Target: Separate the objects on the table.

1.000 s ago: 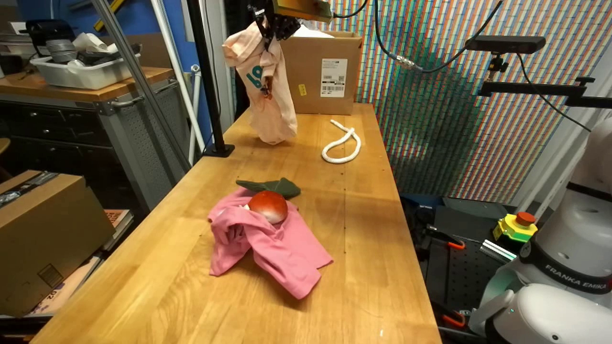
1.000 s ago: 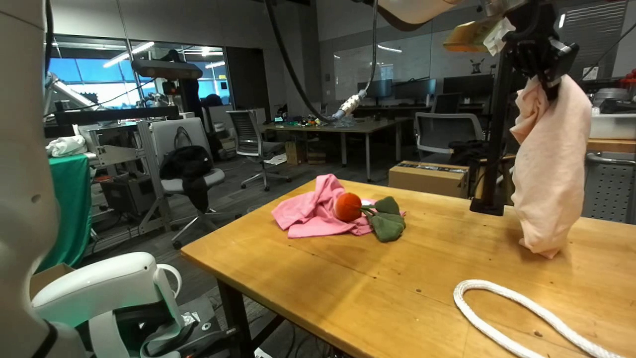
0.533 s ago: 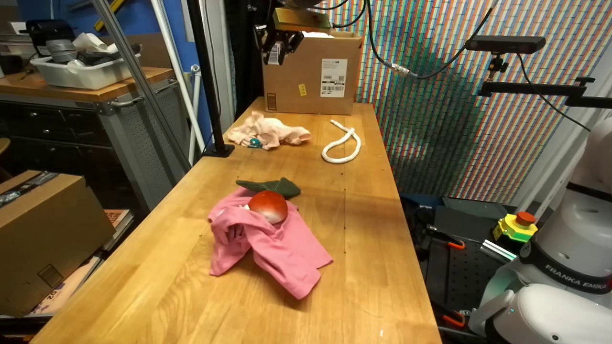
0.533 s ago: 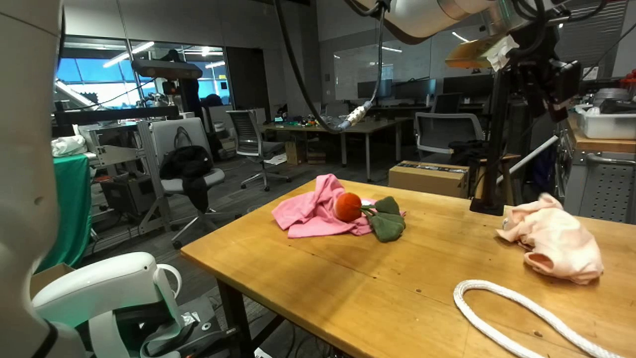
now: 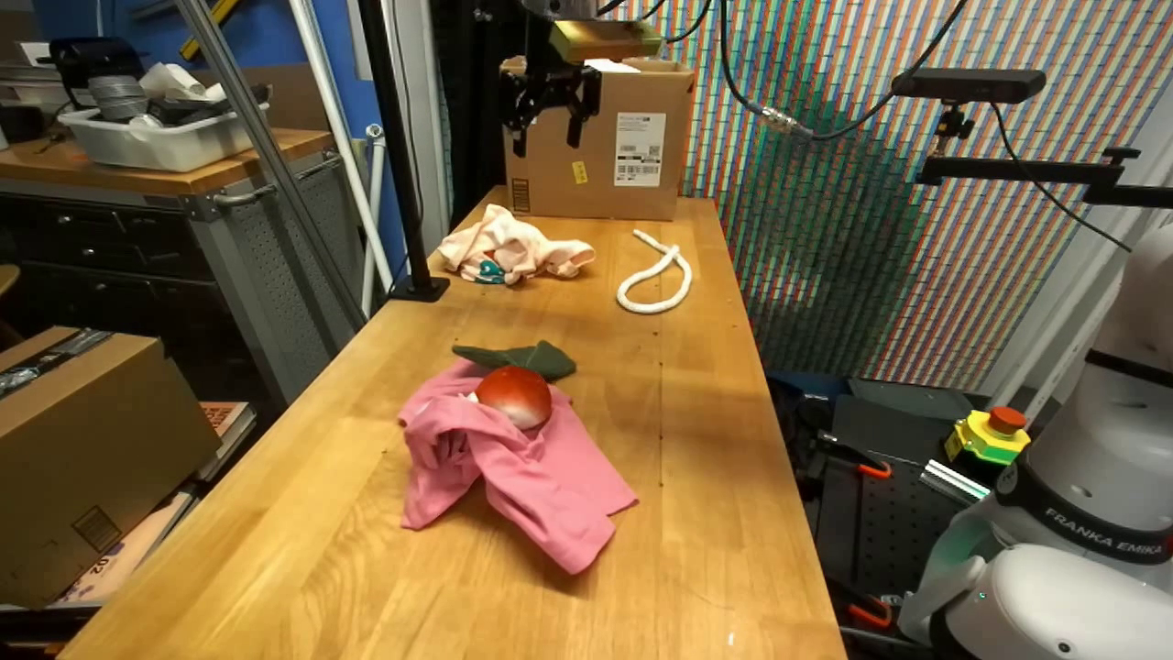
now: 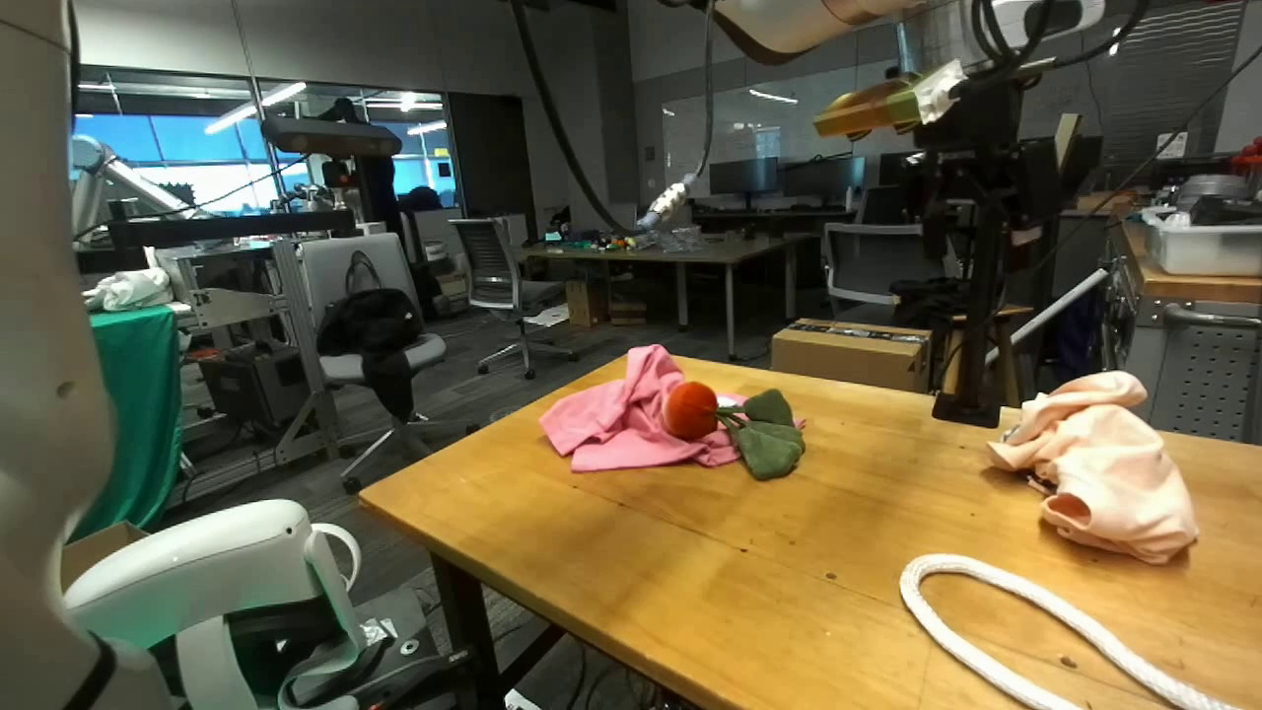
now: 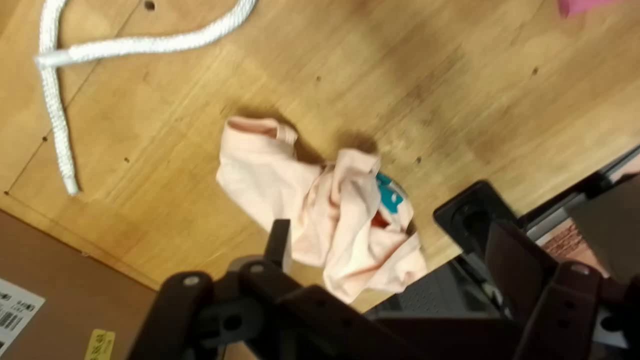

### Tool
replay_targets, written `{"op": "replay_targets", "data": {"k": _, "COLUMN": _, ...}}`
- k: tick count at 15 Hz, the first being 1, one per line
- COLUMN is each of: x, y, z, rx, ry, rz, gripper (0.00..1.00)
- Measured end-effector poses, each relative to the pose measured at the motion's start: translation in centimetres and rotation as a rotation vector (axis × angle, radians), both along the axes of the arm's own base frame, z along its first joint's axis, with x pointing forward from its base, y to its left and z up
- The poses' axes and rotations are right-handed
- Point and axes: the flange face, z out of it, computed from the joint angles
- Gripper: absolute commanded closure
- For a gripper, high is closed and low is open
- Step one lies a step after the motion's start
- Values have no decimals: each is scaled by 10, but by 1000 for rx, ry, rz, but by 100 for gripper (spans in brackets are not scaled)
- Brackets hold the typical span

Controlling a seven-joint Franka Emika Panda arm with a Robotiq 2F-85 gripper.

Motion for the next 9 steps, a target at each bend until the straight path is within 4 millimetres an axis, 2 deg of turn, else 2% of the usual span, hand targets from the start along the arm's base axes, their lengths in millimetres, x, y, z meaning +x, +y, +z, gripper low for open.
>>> {"op": "replay_targets", "data": {"k": 5, "x": -61, "y": 65, "z": -11, "rx": 96, "ry": 188, "rz": 210, "gripper": 0}}
{"op": "replay_targets", "data": {"k": 9, "x": -103, "y": 110, "z": -40, "rx": 149, "ry": 327, "rz": 395, "gripper": 0}}
